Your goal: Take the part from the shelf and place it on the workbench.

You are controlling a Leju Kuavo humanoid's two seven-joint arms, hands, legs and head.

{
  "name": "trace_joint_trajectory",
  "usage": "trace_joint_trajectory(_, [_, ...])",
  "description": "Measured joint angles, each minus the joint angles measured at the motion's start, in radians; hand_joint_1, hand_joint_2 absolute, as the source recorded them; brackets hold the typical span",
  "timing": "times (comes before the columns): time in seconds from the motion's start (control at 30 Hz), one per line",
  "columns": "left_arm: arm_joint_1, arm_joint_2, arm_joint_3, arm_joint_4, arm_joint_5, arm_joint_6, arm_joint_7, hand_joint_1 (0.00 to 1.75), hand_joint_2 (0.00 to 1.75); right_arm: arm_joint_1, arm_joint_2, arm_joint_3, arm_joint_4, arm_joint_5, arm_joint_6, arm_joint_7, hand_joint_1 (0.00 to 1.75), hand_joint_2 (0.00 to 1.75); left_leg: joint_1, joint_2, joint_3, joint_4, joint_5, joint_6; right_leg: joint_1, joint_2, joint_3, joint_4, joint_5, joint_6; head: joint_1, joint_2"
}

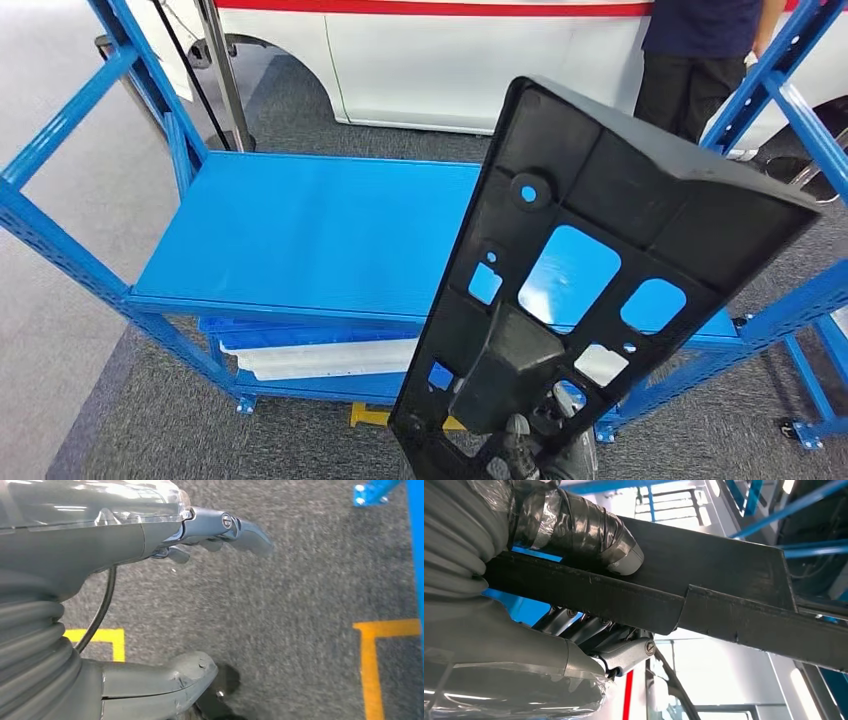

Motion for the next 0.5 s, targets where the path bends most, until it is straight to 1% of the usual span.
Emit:
trace_joint_trajectory(0.03, [0.0, 0.0, 0.0, 0.0, 0.001, 0.0, 0.001, 0.0, 1.75, 0.0, -0.001, 0.0, 0.0, -0.002, 0.002, 0.0, 1.75, 1.75, 0.0, 0.001, -0.014, 0.001, 0.01, 0.004, 0.0, 0.0, -0.013, 0.061, -0.051, 0.003, 0.0, 0.0])
trace_joint_trajectory(0.07, [0.001, 0.0, -0.001, 0.001, 0.002, 0.0, 0.002, 0.0, 1.75, 0.001, -0.002, 0.0, 0.0, -0.004, 0.003, 0.0, 1.75, 1.75, -0.001, 0.002, -0.029, 0.003, 0.021, 0.004, -0.001, 0.0, -0.021, 0.12, -0.084, 0.006, 0.0, 0.0])
trace_joint_trajectory(0.1, [0.001, 0.0, -0.001, 0.001, 0.003, -0.001, 0.003, 0.0, 1.75, 0.001, -0.003, 0.0, 0.0, -0.006, 0.004, 0.0, 1.75, 1.75, -0.001, 0.003, -0.045, 0.007, 0.031, 0.002, -0.001, 0.0, -0.019, 0.161, -0.091, 0.009, 0.0, 0.0])
trace_joint_trajectory(0.13, [0.001, 0.0, -0.002, 0.001, 0.005, -0.002, 0.003, 0.0, 1.75, 0.001, -0.004, 0.0, -0.001, -0.007, 0.004, 0.0, 1.75, 1.75, -0.001, 0.004, -0.062, 0.012, 0.041, 0.0, -0.002, 0.0, -0.002, 0.172, -0.076, 0.01, 0.0, 0.0])
trace_joint_trajectory(0.17, [0.001, 0.0, -0.004, 0.001, 0.006, -0.003, 0.004, 0.0, 1.75, 0.001, -0.005, 0.0, -0.001, -0.008, 0.005, 0.0, 1.75, 1.75, -0.001, 0.004, -0.079, 0.018, 0.05, -0.003, -0.003, 0.0, 0.032, 0.148, -0.048, 0.011, 0.0, 0.0])
trace_joint_trajectory(0.2, [0.001, 0.0, -0.006, 0.001, 0.008, -0.003, 0.005, 0.0, 1.75, 0.001, -0.005, 0.0, -0.001, -0.008, 0.005, 0.0, 1.75, 1.75, 0.0, 0.003, -0.094, 0.026, 0.057, -0.007, -0.005, 0.0, 0.08, 0.095, -0.023, 0.011, 0.0, 0.0])
trace_joint_trajectory(0.23, [0.001, 0.0, -0.008, 0.001, 0.009, -0.003, 0.005, 0.0, 1.75, 0.001, -0.006, 0.0, -0.001, -0.008, 0.005, 0.0, 1.75, 1.75, -0.001, 0.002, -0.108, 0.035, 0.062, -0.012, -0.005, 0.0, 0.134, 0.024, -0.019, 0.009, 0.0, 0.0])
trace_joint_trajectory(0.27, [0.001, 0.0, -0.01, 0.001, 0.01, -0.003, 0.005, 0.0, 1.75, 0.0, -0.006, 0.0, -0.001, -0.008, 0.006, 0.0, 1.75, 1.75, -0.002, 0.002, -0.117, 0.042, 0.067, -0.018, -0.003, 0.001, 0.177, -0.039, -0.025, 0.003, 0.0, 0.0])
trace_joint_trajectory(0.3, [0.001, 0.001, -0.012, 0.001, 0.011, -0.003, 0.005, 0.0, 1.75, 0.0, -0.006, 0.0, -0.001, -0.009, 0.006, 0.0, 1.75, 1.75, -0.004, 0.001, -0.123, 0.047, 0.073, -0.023, -0.001, 0.003, 0.204, -0.083, -0.037, -0.004, 0.0, 0.0])
trace_joint_trajectory(0.33, [0.002, 0.001, -0.013, 0.002, 0.012, -0.003, 0.005, 0.0, 1.75, 0.0, -0.007, 0.0, -0.002, -0.009, 0.006, -0.001, 1.75, 1.75, -0.004, 0.0, -0.126, 0.049, 0.08, -0.03, 0.002, 0.004, 0.213, -0.104, -0.047, -0.014, -0.001, 0.0])
trace_joint_trajectory(0.37, [0.003, 0.002, -0.015, 0.002, 0.013, -0.003, 0.005, 0.0, 1.75, 0.001, -0.008, 0.0, -0.002, -0.009, 0.006, -0.001, 1.75, 1.75, -0.004, 0.0, -0.128, 0.048, 0.088, -0.037, 0.004, 0.003, 0.208, -0.107, -0.043, -0.025, -0.001, 0.0])
trace_joint_trajectory(0.4, [0.004, 0.003, -0.016, 0.002, 0.014, -0.003, 0.006, 0.0, 1.75, 0.001, -0.008, 0.0, -0.003, -0.009, 0.006, -0.001, 1.75, 1.75, -0.002, -0.001, -0.131, 0.05, 0.087, -0.043, 0.004, 0.001, 0.2, -0.108, -0.034, -0.035, -0.001, 0.0])
trace_joint_trajectory(0.43, [0.006, 0.004, -0.016, 0.002, 0.015, -0.003, 0.006, 0.0, 1.75, 0.001, -0.008, 0.0, -0.003, -0.01, 0.006, -0.002, 1.75, 1.75, 0.0, -0.001, -0.138, 0.06, 0.07, -0.049, 0.003, -0.001, 0.191, -0.109, -0.024, -0.046, -0.001, 0.0])
trace_joint_trajectory(0.47, [0.007, 0.004, -0.017, 0.003, 0.016, -0.003, 0.008, 0.0, 1.75, 0.001, -0.008, 0.0, -0.004, -0.01, 0.006, -0.002, 1.75, 1.75, 0.002, -0.002, -0.148, 0.086, 0.034, -0.055, 0.002, -0.004, 0.179, -0.111, -0.012, -0.055, -0.001, 0.0])
trace_joint_trajectory(0.5, [0.007, 0.005, -0.019, 0.003, 0.017, -0.003, 0.009, 0.0, 1.75, 0.001, -0.009, 0.0, -0.004, -0.011, 0.006, -0.002, 1.75, 1.75, 0.003, -0.002, -0.162, 0.131, -0.018, -0.059, 0.002, -0.005, 0.165, -0.111, 0.0, -0.062, -0.001, 0.0])
